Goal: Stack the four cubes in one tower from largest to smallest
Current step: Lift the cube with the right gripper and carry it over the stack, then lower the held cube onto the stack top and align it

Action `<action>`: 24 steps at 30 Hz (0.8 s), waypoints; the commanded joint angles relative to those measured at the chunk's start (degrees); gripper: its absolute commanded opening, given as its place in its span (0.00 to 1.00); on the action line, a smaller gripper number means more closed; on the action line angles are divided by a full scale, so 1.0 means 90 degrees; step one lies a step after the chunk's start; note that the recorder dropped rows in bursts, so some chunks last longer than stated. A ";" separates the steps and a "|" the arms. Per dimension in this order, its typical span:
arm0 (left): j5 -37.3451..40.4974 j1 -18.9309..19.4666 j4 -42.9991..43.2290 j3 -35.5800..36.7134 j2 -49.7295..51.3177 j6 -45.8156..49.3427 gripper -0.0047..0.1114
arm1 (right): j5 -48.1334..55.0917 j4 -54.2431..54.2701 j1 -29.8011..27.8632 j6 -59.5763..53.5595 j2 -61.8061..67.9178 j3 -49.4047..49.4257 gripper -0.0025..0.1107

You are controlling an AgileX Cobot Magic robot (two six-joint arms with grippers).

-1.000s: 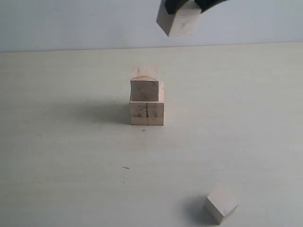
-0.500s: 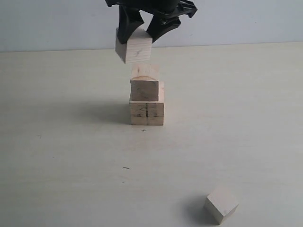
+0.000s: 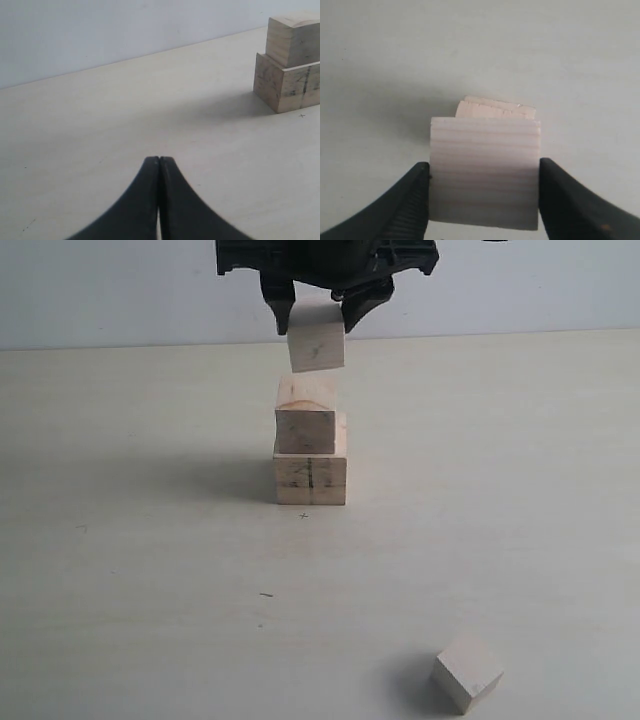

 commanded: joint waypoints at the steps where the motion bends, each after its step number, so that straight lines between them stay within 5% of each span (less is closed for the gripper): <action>1: -0.0012 -0.0042 0.0002 -0.0013 -0.0035 0.0000 0.04 | -0.0043 -0.0162 0.0092 0.0417 0.0005 -0.0078 0.27; 24: -0.0012 -0.0409 0.0002 -0.0013 -0.0035 -0.0005 0.04 | -0.0125 -0.0178 0.0092 0.1062 0.0570 -0.0078 0.27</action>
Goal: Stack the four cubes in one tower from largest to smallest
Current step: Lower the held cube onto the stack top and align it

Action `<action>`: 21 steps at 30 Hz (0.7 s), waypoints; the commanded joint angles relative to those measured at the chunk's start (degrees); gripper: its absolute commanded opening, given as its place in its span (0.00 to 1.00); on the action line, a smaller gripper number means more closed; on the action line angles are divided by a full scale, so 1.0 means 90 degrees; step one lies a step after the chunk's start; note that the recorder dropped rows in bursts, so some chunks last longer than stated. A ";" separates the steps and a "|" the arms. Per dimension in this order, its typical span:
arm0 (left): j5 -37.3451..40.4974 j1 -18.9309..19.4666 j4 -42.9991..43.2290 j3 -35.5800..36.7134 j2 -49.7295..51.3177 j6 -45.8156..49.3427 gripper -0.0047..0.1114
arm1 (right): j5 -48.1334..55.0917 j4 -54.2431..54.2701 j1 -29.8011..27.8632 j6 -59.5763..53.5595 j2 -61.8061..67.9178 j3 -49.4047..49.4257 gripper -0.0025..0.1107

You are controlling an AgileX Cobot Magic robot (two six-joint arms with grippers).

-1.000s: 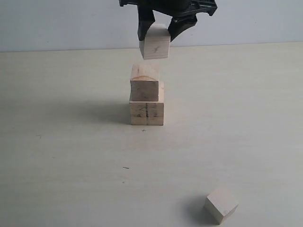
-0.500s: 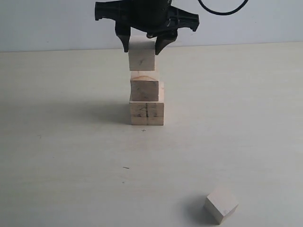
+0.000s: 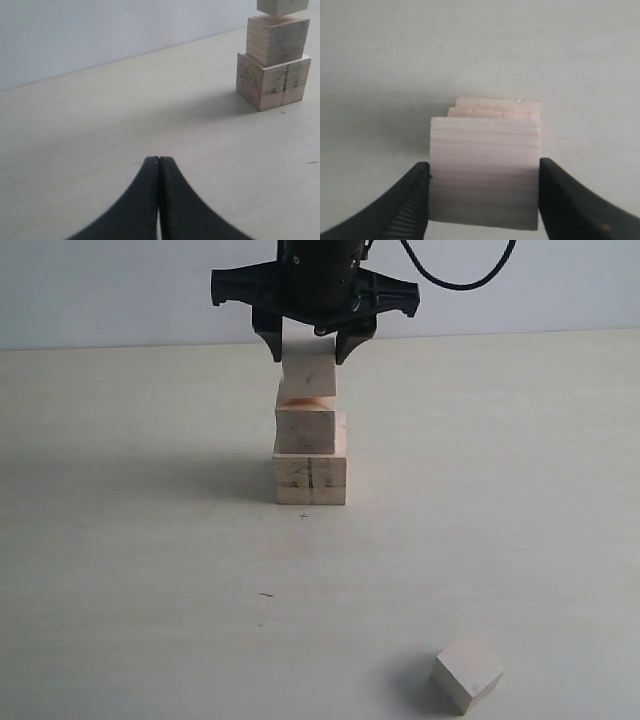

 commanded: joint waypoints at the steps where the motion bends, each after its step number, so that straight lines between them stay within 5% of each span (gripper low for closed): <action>1: -0.0012 -0.0036 0.0002 -0.0013 -0.0035 -0.0005 0.04 | -0.0007 0.0071 0.0005 0.0012 0.0065 -0.0053 0.27; 21: -0.0012 -0.0036 0.0002 -0.0013 -0.0035 0.0006 0.04 | -0.0173 0.0167 0.0005 0.0026 0.0065 -0.0053 0.27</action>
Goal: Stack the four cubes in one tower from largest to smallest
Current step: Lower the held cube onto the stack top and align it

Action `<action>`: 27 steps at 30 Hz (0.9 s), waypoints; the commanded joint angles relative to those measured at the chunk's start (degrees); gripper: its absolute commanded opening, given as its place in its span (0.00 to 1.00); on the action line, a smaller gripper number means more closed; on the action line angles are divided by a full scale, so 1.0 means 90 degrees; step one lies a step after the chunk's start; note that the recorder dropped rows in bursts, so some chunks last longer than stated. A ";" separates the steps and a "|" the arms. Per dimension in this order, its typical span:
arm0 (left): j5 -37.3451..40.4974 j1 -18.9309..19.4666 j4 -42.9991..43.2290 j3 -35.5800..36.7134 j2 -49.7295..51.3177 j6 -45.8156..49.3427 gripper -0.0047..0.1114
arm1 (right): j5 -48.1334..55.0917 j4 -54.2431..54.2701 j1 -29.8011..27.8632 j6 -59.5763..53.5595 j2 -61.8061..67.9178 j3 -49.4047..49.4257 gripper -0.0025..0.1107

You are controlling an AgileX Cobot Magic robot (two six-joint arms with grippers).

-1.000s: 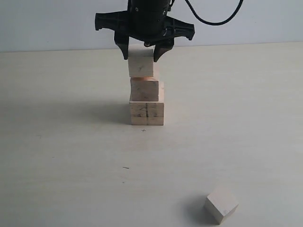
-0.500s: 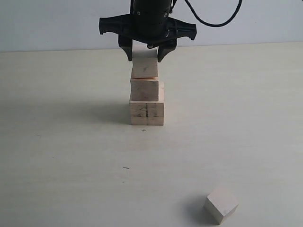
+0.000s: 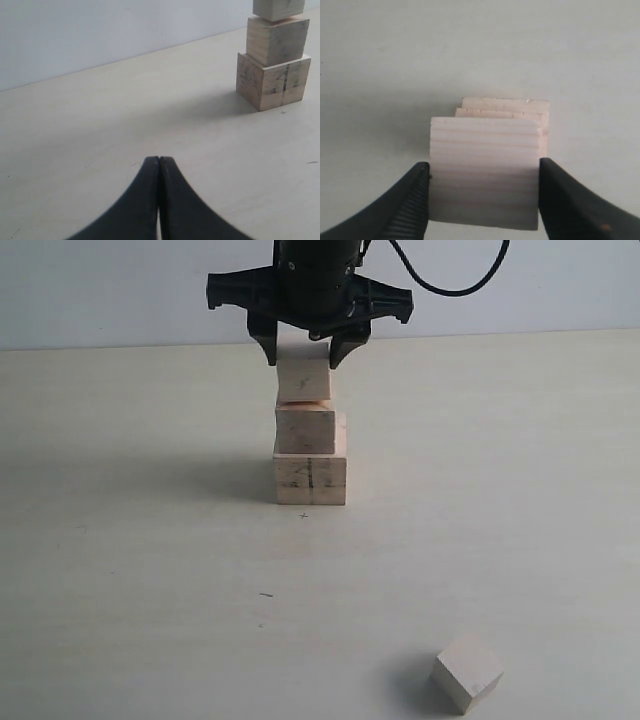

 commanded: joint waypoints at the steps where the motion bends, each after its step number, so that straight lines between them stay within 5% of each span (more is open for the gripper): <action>1: -0.0012 -0.0036 0.0002 -0.0013 -0.0035 -0.0009 0.04 | -0.0069 0.0100 0.0005 0.0014 0.0008 -0.0051 0.27; 27: -0.0012 -0.0036 0.0002 -0.0013 -0.0035 -0.0024 0.04 | -0.0069 0.0080 0.0005 -0.0198 0.0006 -0.0051 0.27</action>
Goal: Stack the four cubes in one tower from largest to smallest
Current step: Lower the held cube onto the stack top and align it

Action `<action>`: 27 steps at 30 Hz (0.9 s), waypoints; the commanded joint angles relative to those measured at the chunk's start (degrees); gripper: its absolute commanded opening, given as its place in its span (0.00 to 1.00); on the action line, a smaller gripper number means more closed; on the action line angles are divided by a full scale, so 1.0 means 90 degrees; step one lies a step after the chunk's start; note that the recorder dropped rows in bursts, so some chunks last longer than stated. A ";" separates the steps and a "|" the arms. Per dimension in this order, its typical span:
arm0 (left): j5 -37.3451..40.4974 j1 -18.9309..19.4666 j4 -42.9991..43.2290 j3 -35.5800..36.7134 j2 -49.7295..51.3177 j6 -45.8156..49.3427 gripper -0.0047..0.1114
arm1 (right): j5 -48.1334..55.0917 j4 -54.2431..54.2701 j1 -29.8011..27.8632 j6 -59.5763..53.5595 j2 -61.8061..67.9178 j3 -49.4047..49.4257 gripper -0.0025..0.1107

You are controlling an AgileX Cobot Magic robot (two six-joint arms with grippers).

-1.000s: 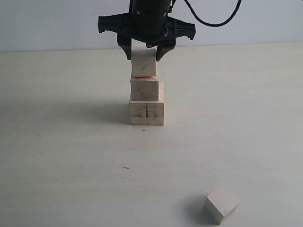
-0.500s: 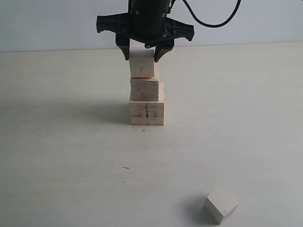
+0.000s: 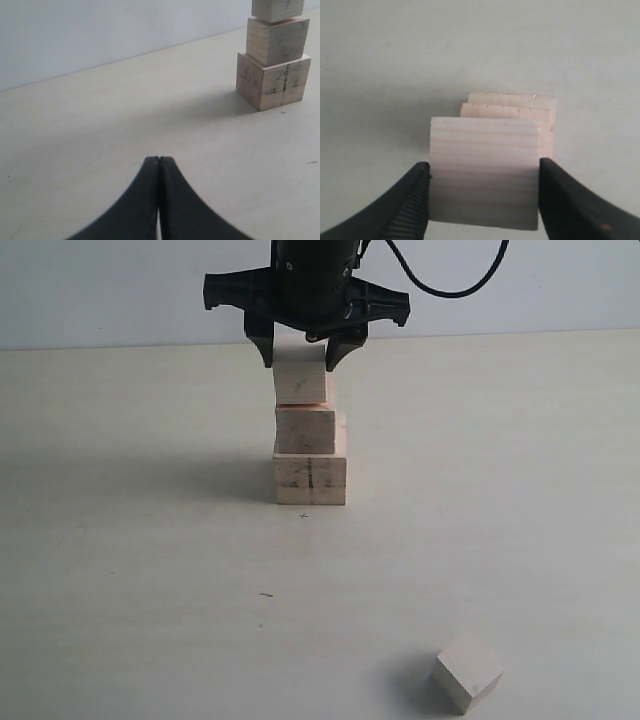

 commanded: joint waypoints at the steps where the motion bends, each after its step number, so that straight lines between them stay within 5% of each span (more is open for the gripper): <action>1: -0.0012 -0.0036 0.0002 -0.0013 -0.0035 -0.0024 0.04 | -0.0069 -0.0072 0.0005 -0.0150 0.0006 -0.0051 0.27; 27: -0.0012 -0.0036 0.0002 -0.0013 -0.0035 -0.0023 0.04 | 0.0059 -0.0177 0.0005 0.0165 0.0009 -0.0051 0.27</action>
